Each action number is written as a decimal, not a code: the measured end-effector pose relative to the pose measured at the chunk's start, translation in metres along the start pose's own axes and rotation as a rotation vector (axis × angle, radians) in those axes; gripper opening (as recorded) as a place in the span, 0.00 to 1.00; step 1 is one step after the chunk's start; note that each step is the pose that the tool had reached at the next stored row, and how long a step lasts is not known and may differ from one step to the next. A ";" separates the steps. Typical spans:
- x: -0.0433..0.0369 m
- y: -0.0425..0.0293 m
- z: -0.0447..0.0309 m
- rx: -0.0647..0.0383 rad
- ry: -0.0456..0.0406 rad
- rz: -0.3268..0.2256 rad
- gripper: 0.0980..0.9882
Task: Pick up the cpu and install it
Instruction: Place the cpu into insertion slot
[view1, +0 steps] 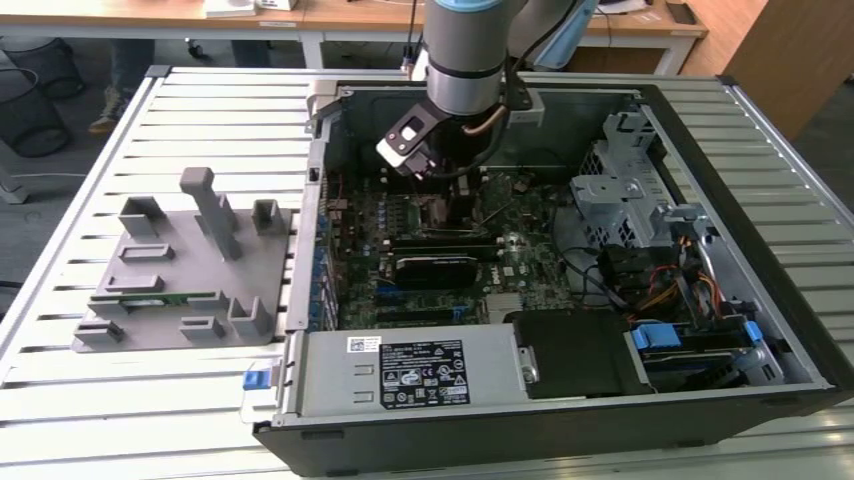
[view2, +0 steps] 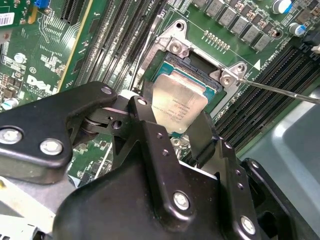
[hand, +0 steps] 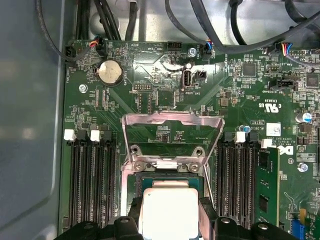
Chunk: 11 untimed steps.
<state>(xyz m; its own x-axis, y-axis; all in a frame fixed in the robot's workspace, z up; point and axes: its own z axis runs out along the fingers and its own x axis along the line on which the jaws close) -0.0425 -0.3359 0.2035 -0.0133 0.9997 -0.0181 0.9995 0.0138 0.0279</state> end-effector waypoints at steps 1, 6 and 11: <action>0.0001 -0.0002 0.0003 0.000 0.0000 0.000 0.48; 0.0018 -0.0015 0.0019 0.000 0.0001 0.001 0.48; 0.0029 -0.0015 0.0040 0.000 0.0002 0.001 0.48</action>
<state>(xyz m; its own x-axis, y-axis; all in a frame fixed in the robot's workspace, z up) -0.0439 -0.3331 0.1994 -0.0123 0.9998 -0.0179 0.9995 0.0128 0.0281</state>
